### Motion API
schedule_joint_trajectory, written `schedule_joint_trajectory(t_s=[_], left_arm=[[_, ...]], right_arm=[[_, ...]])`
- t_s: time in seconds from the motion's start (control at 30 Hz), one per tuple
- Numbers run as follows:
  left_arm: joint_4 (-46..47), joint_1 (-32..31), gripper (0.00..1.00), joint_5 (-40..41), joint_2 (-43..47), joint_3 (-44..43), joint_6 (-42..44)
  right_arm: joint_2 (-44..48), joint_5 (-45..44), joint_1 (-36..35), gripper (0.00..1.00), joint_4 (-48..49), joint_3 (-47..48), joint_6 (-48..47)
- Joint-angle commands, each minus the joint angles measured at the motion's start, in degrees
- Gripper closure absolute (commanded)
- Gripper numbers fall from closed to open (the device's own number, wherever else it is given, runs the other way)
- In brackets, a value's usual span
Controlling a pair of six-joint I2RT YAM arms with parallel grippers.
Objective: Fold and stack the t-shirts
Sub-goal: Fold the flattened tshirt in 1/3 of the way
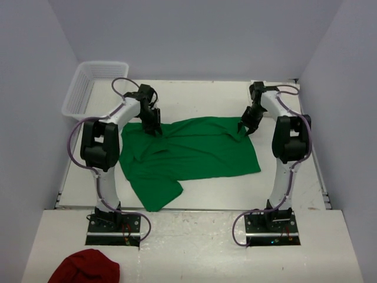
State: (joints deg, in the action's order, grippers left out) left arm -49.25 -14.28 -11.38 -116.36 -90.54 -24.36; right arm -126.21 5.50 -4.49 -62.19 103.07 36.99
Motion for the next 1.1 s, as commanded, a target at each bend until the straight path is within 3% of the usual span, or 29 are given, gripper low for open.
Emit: schedule_joint_trajectory(t_s=[0.0,0.1,0.23,0.3,0.47,0.6,0.63,0.83,1.07], left_arm=[[0.48,0.22,0.62,-1.45,4.47,-2.45,1.25],[0.83,-0.22,0.57,-0.93,5.26,-2.27,1.07],[2.75,-0.39,0.53,-0.05,7.28,-0.52,0.46],[3.11,-0.57,0.53,0.21,7.72,0.36,0.28],[3.46,-1.27,0.52,0.21,7.90,1.42,0.19],[3.64,-1.45,0.52,-0.22,8.25,1.51,0.01],[3.64,-1.45,0.52,-0.31,8.34,1.42,0.01],[3.38,-1.54,0.52,-0.14,9.48,2.03,0.37],[3.55,-1.54,0.52,-0.31,9.22,2.39,0.45]], right_arm=[[14.32,3.72,-0.25,0.57,11.13,-4.71,-2.27],[16.77,4.34,-0.43,0.44,9.81,-5.68,-3.15],[21.26,5.66,-0.43,0.42,12.53,-13.40,-1.84],[23.54,8.02,-0.43,0.47,14.28,-19.96,1.05],[28.91,19.28,-0.26,0.49,31.84,-37.03,17.12],[31.20,22.45,-0.43,0.34,49.23,-47.06,29.35],[31.20,22.54,-0.52,0.31,50.40,-47.34,31.54],[32.52,15.78,-0.26,0.32,50.51,-45.68,33.67],[29.89,9.01,0.18,0.40,41.81,-42.08,37.45]])
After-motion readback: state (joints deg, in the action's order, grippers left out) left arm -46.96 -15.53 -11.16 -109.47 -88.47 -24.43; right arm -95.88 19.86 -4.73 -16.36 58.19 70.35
